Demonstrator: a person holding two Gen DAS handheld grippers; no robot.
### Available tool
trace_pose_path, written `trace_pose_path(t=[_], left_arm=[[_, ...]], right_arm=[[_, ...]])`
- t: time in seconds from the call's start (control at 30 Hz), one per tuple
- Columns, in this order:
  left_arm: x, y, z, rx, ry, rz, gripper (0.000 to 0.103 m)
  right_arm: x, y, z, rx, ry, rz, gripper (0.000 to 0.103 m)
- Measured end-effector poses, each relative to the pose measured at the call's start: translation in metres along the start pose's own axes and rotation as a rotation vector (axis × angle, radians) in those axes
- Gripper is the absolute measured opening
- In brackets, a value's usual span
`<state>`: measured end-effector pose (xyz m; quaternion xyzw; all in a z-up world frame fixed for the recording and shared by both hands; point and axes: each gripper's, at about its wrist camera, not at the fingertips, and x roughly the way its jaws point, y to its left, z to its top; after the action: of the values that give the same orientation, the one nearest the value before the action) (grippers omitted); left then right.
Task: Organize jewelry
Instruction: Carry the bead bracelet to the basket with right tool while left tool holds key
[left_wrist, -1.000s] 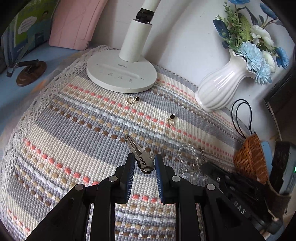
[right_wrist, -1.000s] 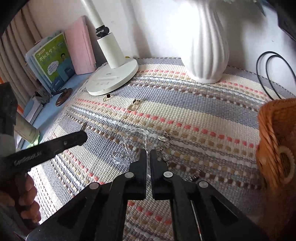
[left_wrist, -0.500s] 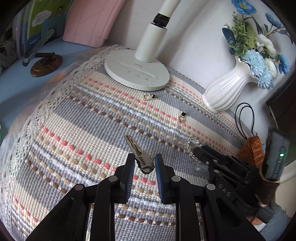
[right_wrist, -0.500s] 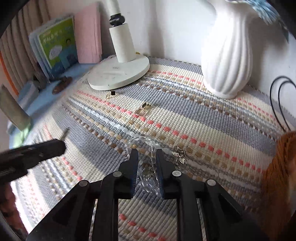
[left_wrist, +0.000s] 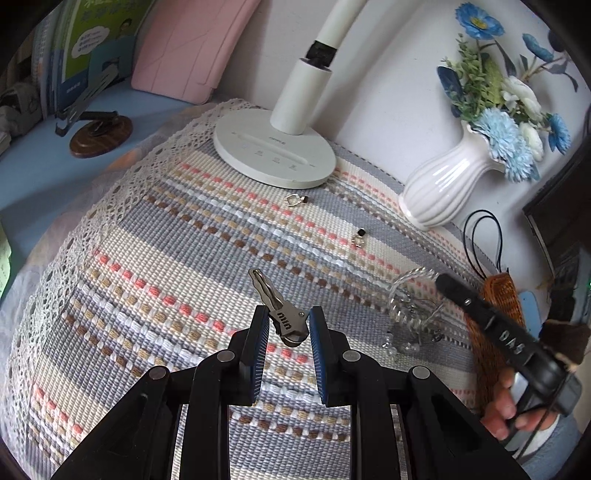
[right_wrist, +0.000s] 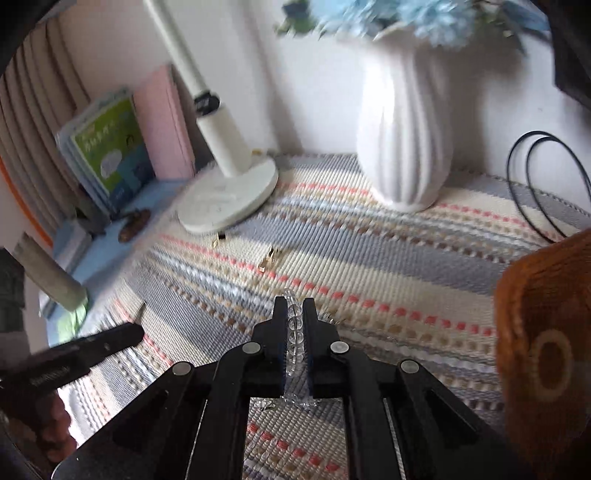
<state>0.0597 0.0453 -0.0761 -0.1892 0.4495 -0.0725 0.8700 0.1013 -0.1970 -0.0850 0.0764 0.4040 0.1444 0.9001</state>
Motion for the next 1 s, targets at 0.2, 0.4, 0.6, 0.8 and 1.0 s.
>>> trace_pose_path(t=[0.2,0.4,0.6,0.8,1.0], left_arm=[[-0.003,-0.011,-0.001,0.024,-0.003,-0.016,0.023],[-0.005,-0.024,-0.004,0.050,-0.006,-0.029,0.023],[-0.011,-0.037,-0.007,0.085,-0.010,-0.040,0.023],[-0.016,-0.053,-0.011,0.120,-0.015,-0.055,0.023],[-0.023,-0.069,-0.018,0.160,-0.017,-0.068,0.023]], right_arm=[[-0.029,-0.011,0.005,0.044,-0.055,0.010,0.009],[-0.059,-0.017,0.005,0.066,-0.108,0.018,0.009],[-0.087,-0.024,0.004,0.084,-0.161,0.023,0.009],[-0.110,-0.035,-0.001,0.105,-0.191,0.012,0.009],[-0.131,-0.050,-0.006,0.135,-0.227,-0.014,0.009]])
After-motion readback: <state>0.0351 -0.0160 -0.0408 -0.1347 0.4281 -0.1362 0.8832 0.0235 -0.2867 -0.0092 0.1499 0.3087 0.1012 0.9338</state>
